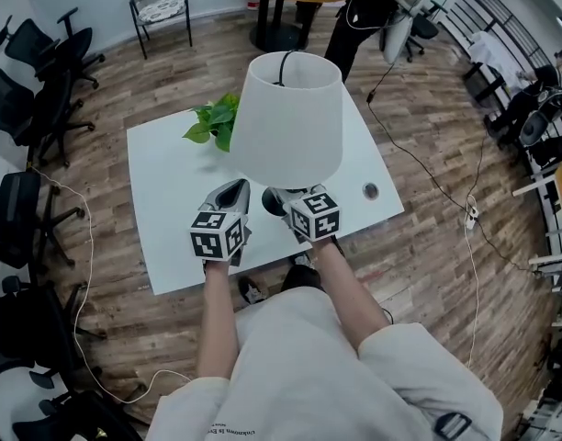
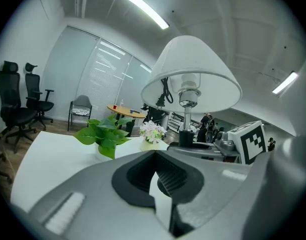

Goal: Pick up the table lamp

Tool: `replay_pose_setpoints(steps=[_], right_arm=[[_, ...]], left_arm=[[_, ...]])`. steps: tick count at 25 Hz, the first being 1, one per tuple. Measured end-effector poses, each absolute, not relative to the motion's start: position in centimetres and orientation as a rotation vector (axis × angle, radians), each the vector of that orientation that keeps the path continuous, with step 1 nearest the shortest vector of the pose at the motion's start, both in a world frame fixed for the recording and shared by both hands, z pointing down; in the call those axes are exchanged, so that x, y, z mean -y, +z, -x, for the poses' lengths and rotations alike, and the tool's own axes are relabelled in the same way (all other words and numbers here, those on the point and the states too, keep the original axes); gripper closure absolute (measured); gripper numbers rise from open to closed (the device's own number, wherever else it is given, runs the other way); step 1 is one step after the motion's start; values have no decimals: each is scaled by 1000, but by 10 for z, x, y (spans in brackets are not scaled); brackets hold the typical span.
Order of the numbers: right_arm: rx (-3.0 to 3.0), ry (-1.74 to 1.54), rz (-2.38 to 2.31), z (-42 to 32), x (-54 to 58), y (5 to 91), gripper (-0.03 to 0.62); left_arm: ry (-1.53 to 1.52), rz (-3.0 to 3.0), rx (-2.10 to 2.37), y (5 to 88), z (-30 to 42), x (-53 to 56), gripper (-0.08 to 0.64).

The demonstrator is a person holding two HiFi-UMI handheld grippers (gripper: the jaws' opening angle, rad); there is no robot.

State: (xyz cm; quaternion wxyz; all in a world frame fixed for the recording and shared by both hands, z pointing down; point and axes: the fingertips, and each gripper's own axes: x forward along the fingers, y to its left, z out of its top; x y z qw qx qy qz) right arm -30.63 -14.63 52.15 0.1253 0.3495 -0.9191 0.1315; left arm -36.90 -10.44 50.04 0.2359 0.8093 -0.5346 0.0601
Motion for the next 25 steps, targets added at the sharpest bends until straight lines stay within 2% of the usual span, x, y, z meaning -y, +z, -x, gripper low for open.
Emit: replay_pose_setpoints(steps=[25], right_arm=[[2670, 386, -1052, 310, 145, 522, 431]], left_arm=[[163, -2228, 1468, 499, 369, 97, 560]])
